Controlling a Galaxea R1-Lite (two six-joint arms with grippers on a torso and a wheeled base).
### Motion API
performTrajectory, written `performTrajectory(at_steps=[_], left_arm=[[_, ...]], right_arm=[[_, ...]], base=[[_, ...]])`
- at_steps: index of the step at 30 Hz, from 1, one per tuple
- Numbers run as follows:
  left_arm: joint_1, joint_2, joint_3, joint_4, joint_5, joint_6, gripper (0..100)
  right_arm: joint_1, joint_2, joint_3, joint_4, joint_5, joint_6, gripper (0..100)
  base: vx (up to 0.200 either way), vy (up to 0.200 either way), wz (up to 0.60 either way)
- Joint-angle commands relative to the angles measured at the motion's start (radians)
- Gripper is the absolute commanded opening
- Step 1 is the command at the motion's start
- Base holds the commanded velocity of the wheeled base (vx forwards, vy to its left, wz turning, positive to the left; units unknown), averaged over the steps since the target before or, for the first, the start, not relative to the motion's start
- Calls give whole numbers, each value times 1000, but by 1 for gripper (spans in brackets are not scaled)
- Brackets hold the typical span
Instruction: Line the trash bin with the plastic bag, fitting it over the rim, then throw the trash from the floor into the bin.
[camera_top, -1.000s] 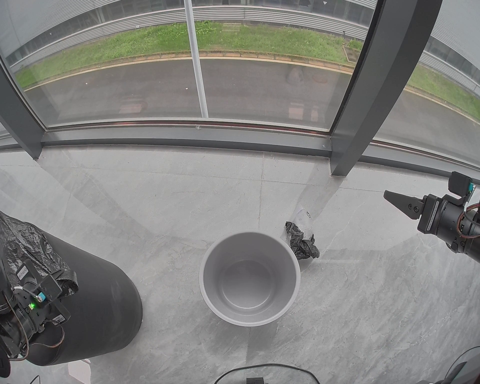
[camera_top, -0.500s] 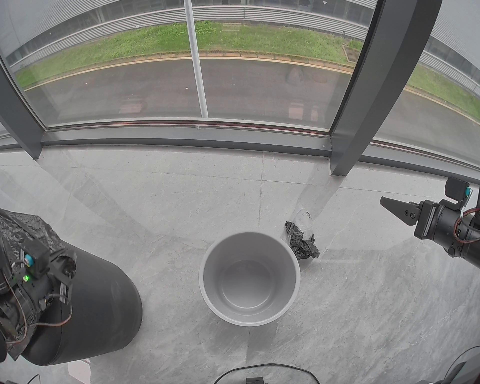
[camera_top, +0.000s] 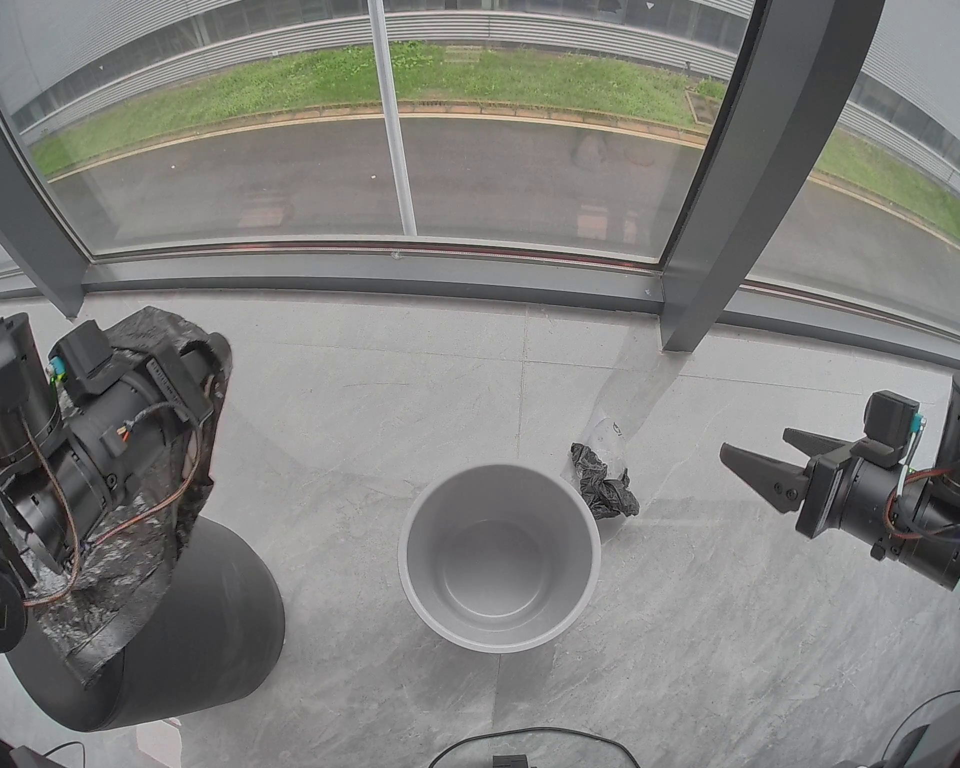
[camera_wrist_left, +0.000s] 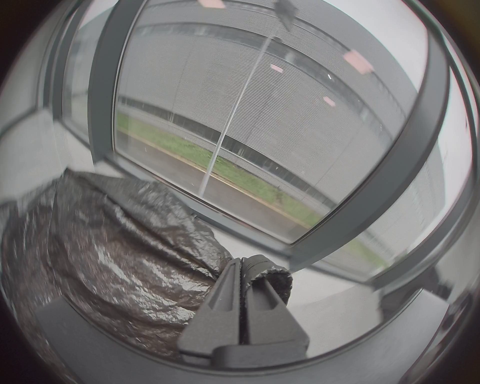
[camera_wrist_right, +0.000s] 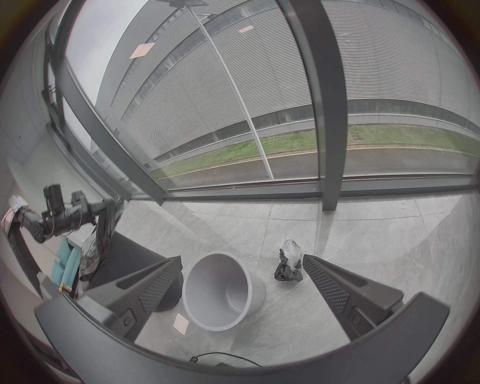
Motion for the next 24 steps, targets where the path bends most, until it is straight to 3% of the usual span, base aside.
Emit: performTrajectory(at_steps=[1,5,8,11,18,24], left_arm=[[-194,82,-178,50,-21,-229,0],[-207,73,-310,202,-26,-410,0],[-203,58,-374,243,-55,-511,0],[-212,38,-378,251,-104,-533,0],[-240,38,-396,236,-130,-533,0],[-260,-10,-397,227,-217,-594,0]], right_arm=[[172,61,63,-74,-53,-45,100],[237,122,30,-123,-79,-50,100],[280,188,1,-163,-91,-48,100],[307,262,-9,-221,-125,-50,100],[395,403,-20,-387,-186,-57,100],[453,478,-23,-416,-212,-57,100]], base=[[0,0,0],[0,0,0],[0,0,0],[0,0,0],[0,0,0],[0,0,0]])
